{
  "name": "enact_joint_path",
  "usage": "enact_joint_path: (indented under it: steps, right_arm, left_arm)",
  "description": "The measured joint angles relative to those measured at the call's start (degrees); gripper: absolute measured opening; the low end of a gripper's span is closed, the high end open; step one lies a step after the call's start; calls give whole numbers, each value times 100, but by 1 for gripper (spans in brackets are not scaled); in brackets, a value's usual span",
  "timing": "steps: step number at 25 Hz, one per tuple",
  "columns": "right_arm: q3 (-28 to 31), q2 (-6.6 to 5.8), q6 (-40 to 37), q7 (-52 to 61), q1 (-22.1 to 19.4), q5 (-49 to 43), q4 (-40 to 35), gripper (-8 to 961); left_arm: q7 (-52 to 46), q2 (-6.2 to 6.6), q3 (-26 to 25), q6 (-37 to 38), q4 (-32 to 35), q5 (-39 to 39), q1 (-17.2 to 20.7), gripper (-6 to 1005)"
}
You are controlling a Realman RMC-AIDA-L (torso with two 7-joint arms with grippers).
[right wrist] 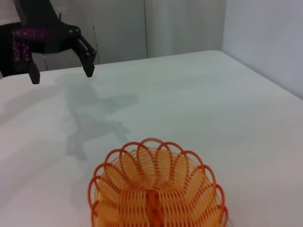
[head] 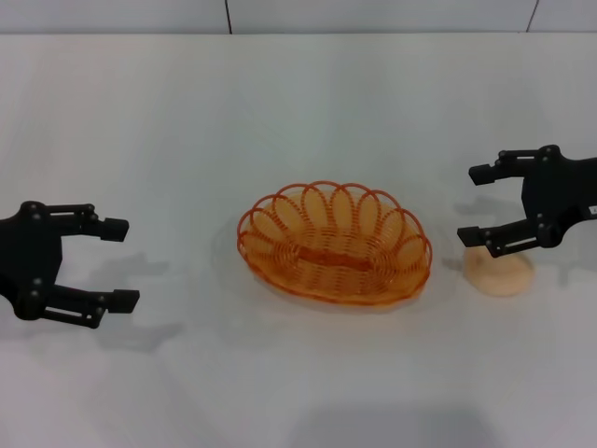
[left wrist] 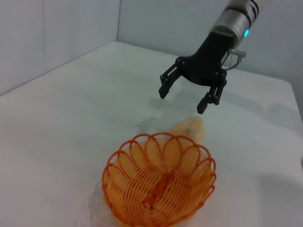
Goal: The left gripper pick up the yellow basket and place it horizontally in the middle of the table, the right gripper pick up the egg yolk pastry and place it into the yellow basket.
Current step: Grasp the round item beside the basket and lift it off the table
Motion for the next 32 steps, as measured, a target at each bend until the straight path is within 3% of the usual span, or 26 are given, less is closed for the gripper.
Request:
enact_joint_path:
  steps: [4,8,14,18,27,32]
  right_arm:
    - [-11,-18,-23,30,-7,-10,-6,851]
    - [-34,-121,-197,539,32,-263,-204,838]
    - [-286,-95,-514,1709,196,-1080,-998,817]
    - [-645,-126,-772,2536,565,-1575,-1129,804]
    - [-857,60,-670,3078,960,-2278,-861,759]
    - [-1153,64,-298,3170,1089,-2332,-422,742]
  left_arm:
    - [260,-26,-1,-1,124,35,69,895]
    - [512,-68,-3,-22,208,43,113,894]
    - [831,-127,-2,-40,225,168,123,893]
    - [959,-159,26,-35,227,248,111,893]
    - [966,-386,372,-174,550,330,122,891]
    - [945,-459,435,-198,642,470,130,890]
